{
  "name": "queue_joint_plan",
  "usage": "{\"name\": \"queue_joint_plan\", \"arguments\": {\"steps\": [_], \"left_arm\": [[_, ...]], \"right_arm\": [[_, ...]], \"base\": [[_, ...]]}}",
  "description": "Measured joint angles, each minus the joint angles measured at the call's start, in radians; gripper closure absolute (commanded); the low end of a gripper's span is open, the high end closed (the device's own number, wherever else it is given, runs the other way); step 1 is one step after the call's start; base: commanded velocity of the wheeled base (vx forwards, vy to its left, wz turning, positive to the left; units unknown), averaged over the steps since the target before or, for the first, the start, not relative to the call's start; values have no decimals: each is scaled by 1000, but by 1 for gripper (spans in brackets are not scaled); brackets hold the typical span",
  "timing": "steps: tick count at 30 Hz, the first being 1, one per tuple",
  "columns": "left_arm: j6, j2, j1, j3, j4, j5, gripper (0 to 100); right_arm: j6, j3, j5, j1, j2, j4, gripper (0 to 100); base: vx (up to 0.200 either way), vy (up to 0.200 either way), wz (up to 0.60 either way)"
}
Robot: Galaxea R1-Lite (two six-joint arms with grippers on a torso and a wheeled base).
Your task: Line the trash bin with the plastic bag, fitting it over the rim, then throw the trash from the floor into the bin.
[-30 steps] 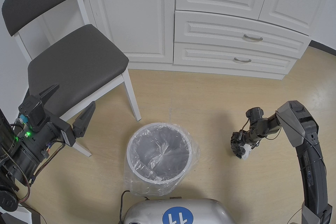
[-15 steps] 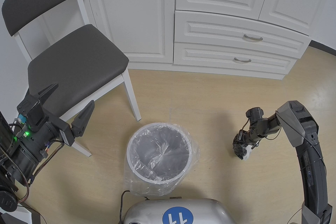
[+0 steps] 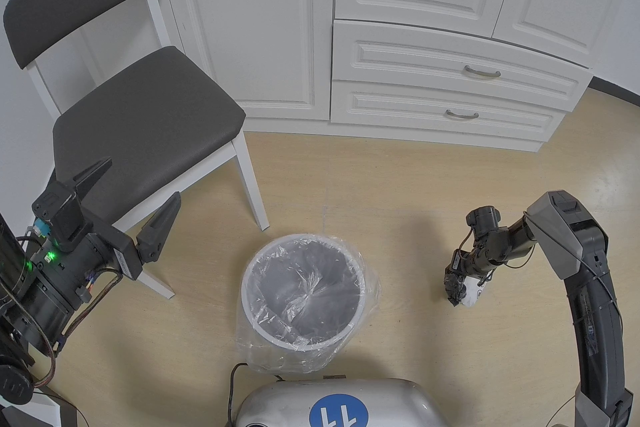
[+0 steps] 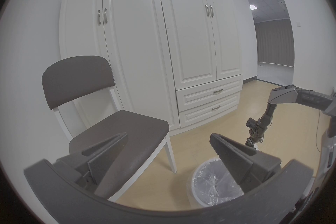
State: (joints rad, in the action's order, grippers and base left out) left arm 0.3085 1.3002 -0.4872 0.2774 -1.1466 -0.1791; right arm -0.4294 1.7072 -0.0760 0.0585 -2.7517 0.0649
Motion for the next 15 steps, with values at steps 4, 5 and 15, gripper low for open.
{"name": "queue_joint_plan", "arguments": {"steps": [4,5,15], "left_arm": [[0,0,-1,1,0,0,0],[0,0,-1,1,0,0,0],[24,-16,7,-1,0,-3,0]], "right_arm": [[41,-89,-5,12,40,71,100],[63,-120,-6,14,53,87,100],[372,-492,-21,7,293,266,100]], "base": [[0,0,0],[0,0,0],[0,0,0]]}}
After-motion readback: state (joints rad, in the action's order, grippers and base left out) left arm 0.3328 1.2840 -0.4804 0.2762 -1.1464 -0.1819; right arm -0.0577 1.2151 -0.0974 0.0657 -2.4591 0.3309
